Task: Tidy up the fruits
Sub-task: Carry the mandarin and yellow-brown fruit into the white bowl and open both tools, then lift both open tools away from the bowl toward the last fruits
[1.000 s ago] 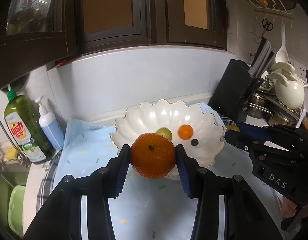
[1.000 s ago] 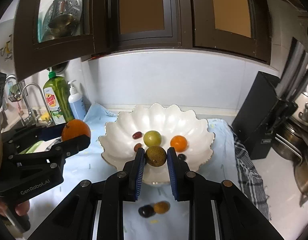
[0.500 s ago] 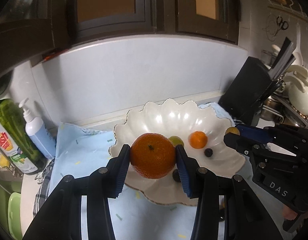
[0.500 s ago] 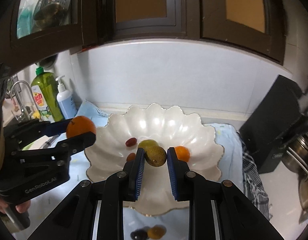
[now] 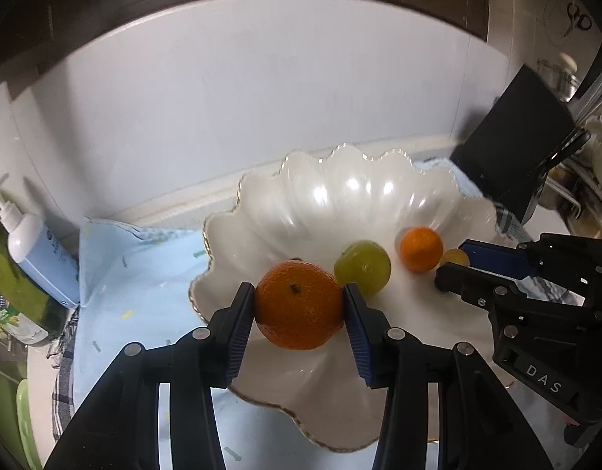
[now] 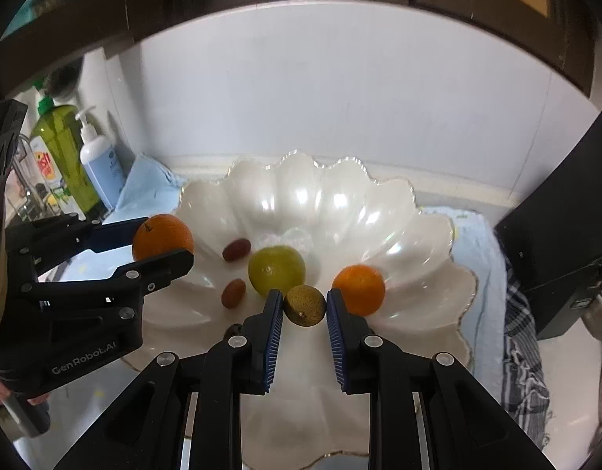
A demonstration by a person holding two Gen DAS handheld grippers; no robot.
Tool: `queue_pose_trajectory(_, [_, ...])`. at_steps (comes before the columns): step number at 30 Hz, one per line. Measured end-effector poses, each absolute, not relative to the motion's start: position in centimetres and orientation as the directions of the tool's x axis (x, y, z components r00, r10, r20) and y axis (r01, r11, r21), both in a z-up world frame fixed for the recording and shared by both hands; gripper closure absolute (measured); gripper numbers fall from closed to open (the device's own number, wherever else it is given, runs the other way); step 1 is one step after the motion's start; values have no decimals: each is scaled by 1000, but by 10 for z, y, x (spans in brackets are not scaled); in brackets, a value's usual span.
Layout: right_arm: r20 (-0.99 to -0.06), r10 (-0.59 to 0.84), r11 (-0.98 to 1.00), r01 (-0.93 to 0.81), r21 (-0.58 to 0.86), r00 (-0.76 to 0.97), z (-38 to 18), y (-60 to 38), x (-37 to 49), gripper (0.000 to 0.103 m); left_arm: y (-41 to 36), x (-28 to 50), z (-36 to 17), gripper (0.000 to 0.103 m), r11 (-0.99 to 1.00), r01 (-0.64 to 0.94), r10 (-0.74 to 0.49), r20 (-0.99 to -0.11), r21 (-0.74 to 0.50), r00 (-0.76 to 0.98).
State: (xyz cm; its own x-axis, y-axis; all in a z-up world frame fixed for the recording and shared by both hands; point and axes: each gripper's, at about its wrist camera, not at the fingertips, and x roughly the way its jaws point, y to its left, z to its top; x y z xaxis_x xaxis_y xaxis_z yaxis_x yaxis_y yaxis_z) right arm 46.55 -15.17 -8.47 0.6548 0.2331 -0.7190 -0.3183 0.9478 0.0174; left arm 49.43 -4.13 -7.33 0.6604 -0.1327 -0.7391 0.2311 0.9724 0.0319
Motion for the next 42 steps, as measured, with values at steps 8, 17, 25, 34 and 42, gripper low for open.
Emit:
queue_pose_trajectory(8, [-757, 228, 946, -322, 24, 613, -105, -151, 479, 79, -42, 506, -91, 57, 973, 229, -121, -782, 28, 611])
queue_pose_trajectory(17, [-753, 226, 950, -312, 28, 618, -105, -154, 479, 70, -42, 506, -90, 38, 977, 208, -95, -782, 45, 617])
queue_pose_trajectory(25, [-711, 220, 954, -300, 13, 668, -86, -162, 459, 70, -36, 489, -69, 30, 983, 171, -59, -753, 72, 656])
queue_pose_trajectory(34, [-638, 256, 949, -314, 24, 727, -52, -168, 427, 70, -43, 448, -27, 18, 978, 169, -48, -658, 121, 752])
queue_pose_trajectory(42, [-570, 273, 949, -313, 29, 775, -26, -177, 393, 70, -43, 414, -4, 16, 982, 169, -79, -614, 90, 785])
